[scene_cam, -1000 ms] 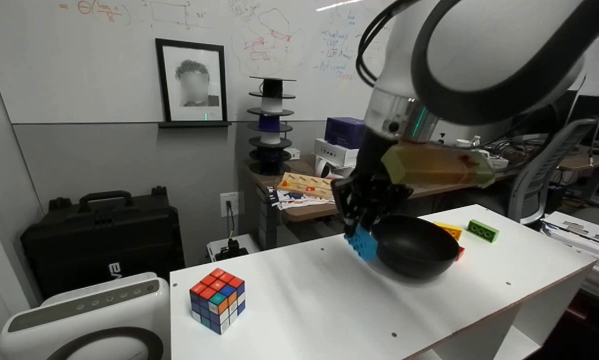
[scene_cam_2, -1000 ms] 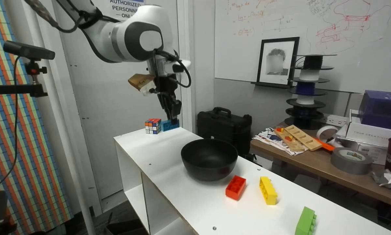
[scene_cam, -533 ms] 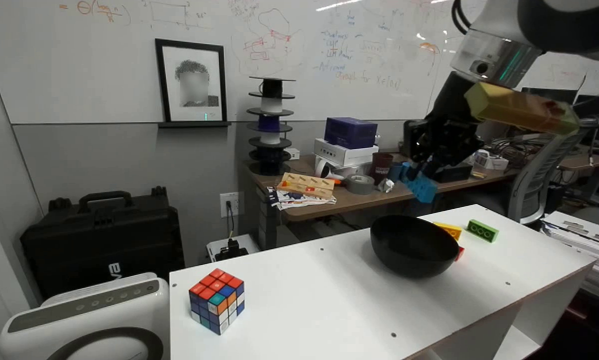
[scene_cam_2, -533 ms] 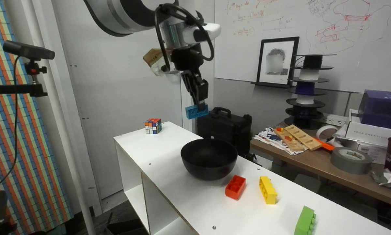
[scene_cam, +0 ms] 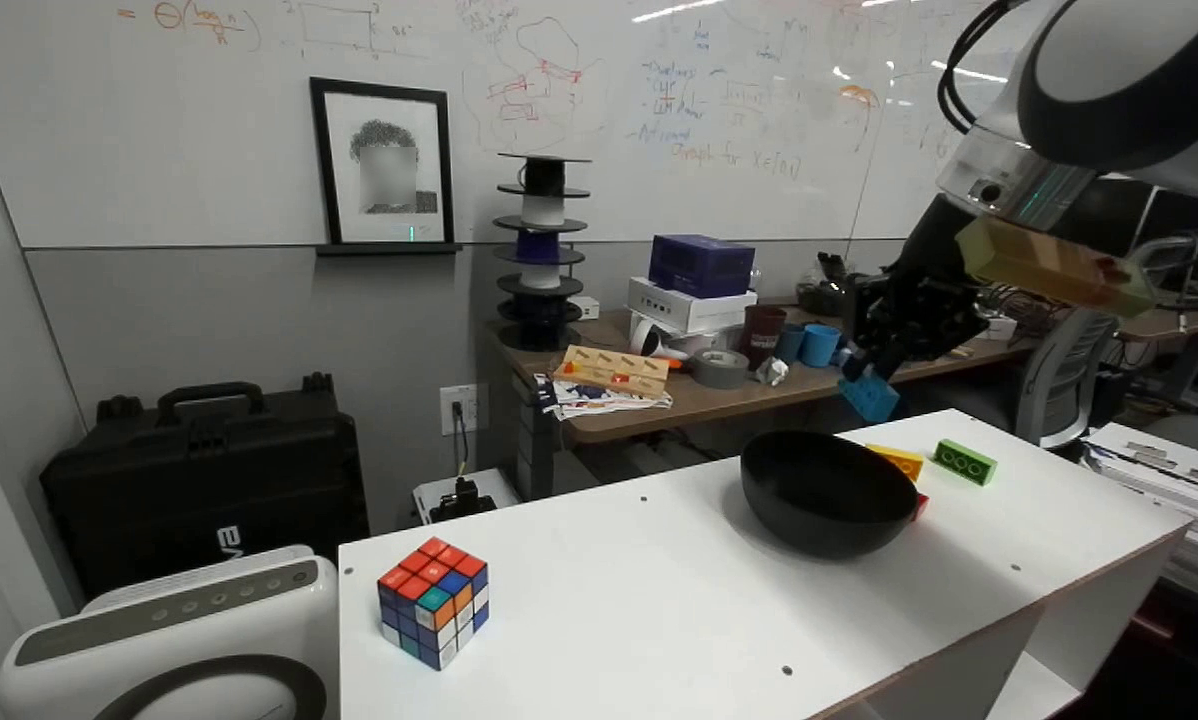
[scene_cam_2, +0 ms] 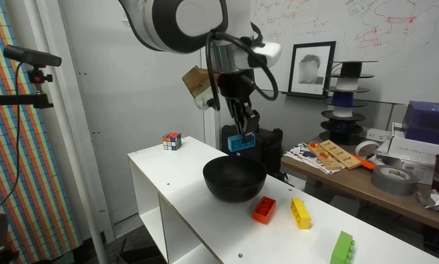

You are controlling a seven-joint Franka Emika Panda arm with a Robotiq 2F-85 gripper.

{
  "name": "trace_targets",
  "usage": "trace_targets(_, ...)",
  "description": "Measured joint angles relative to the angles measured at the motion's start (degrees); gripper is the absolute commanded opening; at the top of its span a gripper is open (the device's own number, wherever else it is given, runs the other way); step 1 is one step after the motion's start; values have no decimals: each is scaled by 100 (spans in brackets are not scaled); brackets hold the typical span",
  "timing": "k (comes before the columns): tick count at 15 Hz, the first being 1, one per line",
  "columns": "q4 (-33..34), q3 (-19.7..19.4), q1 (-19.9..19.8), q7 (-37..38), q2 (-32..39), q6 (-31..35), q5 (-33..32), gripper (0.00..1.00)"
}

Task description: Put the blocks on the counter in the bowl

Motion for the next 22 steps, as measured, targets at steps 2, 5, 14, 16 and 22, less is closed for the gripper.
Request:
trace_targets(2,115,187,-67,-210,203,-52,181,67)
trace_targets(5,221,343,-101,-466,371,-118,218,92)
trace_targets(14,103,235,-609,-1045,-324,-314,336,100)
trace_targets(16,-1,86,-806,-1049,-507,-360,456,100)
trace_targets(22,-280,-447,-1334,-1269,-703,-364,533,100)
